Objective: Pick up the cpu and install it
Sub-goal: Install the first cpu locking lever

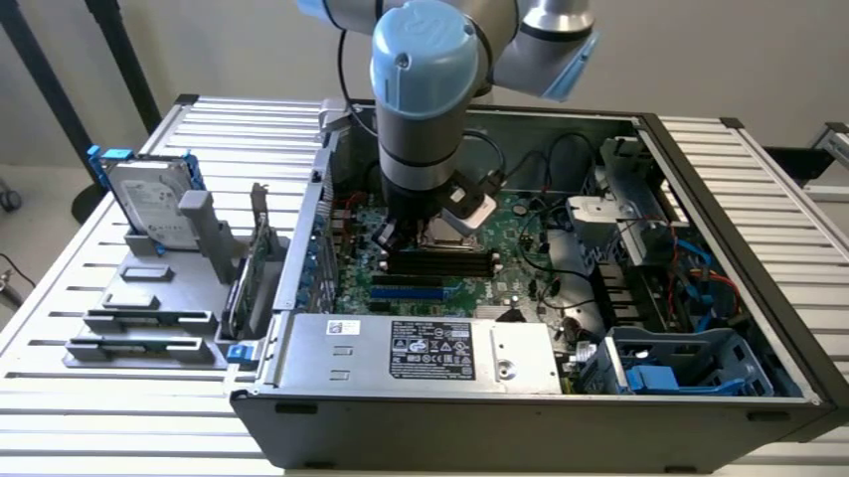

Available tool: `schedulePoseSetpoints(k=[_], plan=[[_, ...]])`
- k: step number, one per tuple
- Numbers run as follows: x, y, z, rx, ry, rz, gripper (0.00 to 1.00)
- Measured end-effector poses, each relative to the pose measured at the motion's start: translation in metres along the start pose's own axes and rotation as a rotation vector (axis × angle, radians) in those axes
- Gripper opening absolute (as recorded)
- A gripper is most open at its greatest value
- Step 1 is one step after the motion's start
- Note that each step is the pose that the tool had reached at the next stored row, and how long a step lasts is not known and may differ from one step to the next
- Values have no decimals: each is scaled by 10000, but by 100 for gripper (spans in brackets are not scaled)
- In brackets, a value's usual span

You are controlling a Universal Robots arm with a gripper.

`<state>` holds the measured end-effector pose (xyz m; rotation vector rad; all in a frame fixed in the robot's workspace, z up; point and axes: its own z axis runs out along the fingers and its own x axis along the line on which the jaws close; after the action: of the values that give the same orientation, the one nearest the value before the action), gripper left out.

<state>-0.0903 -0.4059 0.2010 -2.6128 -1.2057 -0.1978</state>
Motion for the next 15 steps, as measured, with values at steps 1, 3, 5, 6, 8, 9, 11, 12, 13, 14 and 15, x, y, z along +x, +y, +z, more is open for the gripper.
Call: schedulePoseSetpoints(k=[1,3,5,6,8,9,11,12,13,14,15], plan=[[0,0,6,-5,-7,-2,11],[-2,-1,15,-16,-20,-4,11],[-4,0,22,-23,-32,-9,11],[-4,0,26,-26,-38,-12,11],[-5,-1,34,-34,-51,-17,11],[-5,-1,39,-37,-55,-20,11],[-5,0,52,-46,-60,-27,11],[-5,-1,56,-50,-70,-30,11],[-5,-2,60,-53,-78,-32,11],[-4,-3,62,-58,-85,-33,11],[-3,-4,64,-61,-88,-35,11]])
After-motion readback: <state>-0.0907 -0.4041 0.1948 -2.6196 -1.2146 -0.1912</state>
